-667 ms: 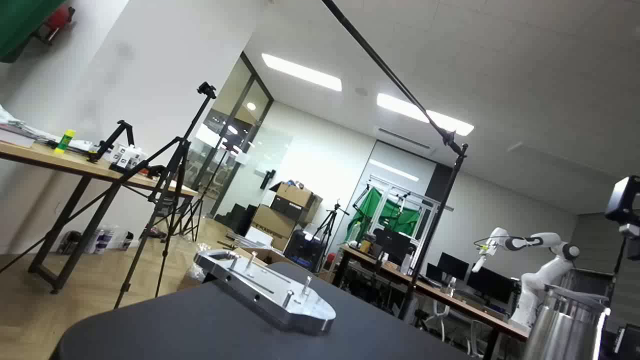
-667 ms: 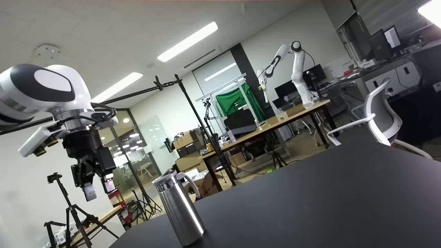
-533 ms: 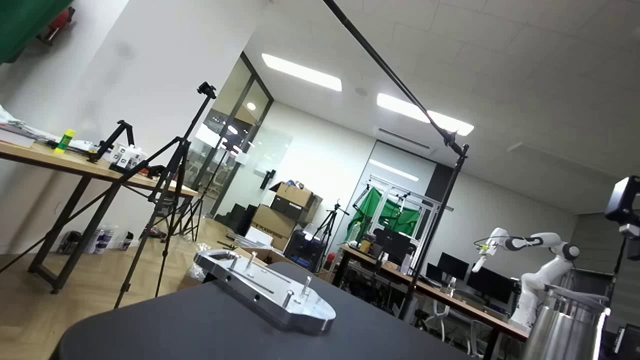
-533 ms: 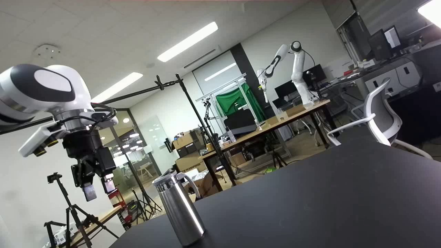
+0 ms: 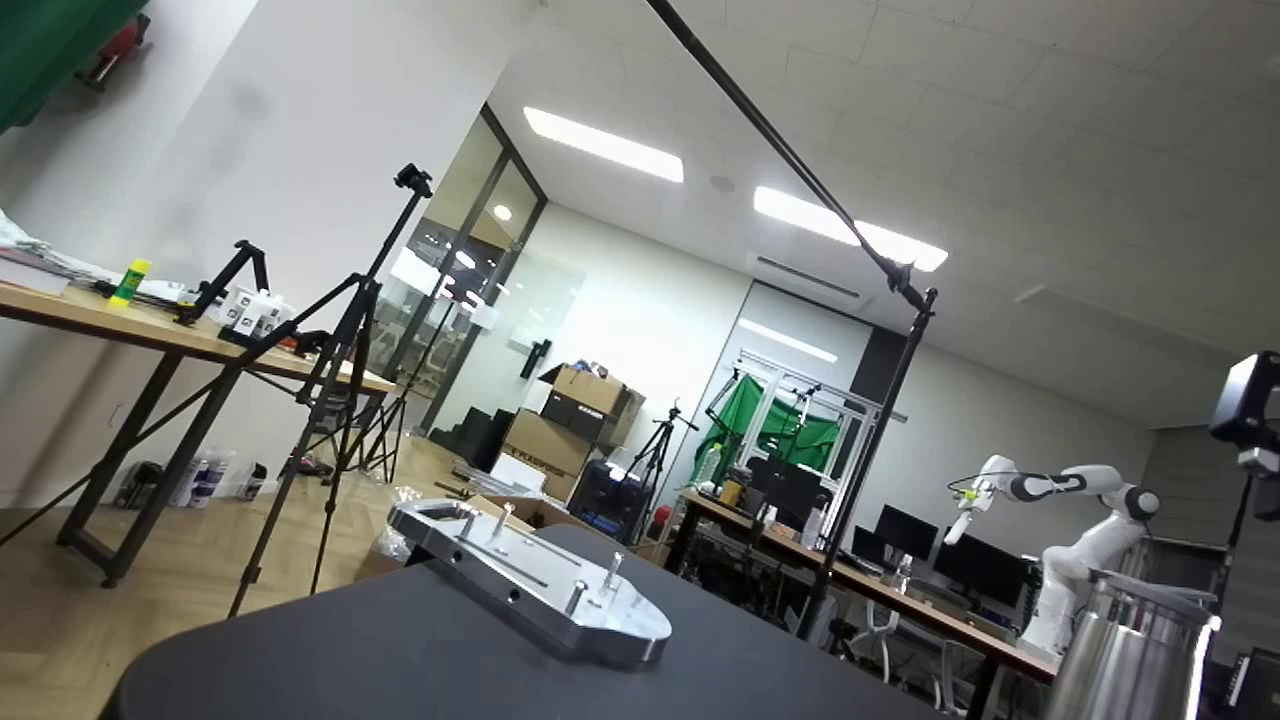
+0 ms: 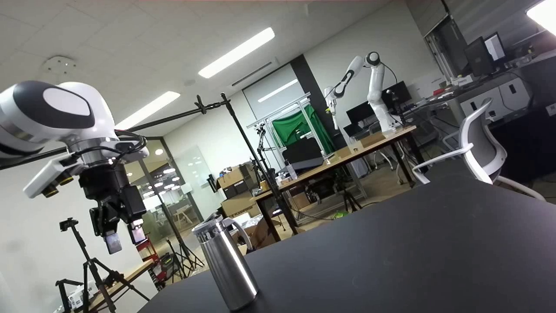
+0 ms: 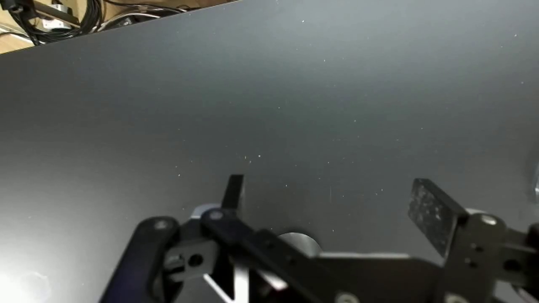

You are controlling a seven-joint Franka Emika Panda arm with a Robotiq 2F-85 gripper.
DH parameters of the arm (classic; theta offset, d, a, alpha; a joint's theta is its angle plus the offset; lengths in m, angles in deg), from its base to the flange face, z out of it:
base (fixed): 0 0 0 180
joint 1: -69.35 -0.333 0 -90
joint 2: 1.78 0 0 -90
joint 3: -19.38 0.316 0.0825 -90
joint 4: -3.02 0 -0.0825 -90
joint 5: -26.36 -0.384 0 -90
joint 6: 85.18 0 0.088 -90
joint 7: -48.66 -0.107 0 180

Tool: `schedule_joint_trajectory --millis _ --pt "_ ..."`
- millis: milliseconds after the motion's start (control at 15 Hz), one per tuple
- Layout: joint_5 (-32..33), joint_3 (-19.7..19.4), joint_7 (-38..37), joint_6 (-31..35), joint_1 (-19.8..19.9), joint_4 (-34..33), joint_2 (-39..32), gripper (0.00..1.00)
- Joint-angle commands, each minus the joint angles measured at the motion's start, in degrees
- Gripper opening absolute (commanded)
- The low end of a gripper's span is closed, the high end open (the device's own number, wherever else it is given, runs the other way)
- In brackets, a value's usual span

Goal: Close the top part of the flask

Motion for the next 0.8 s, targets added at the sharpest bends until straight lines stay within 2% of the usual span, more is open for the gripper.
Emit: schedule_joint_trajectory --millis 0,333,400,467,733 --pt "0.5 -0.9 0.0 0.6 -0.4 -0.8 -0.5 1.0" --pt "4.9 -2.4 -1.6 3.4 1.9 -8.7 -5.7 1.0" --pt "6.1 -2.7 -2.2 4.7 2.3 -10.4 -6.7 0.75" --pt "6.7 -3.2 -2.6 5.4 2.7 -12.5 -8.2 0.73" --pt "9.1 -4.7 -4.4 7.2 3.3 -20.3 -14.1 0.45"
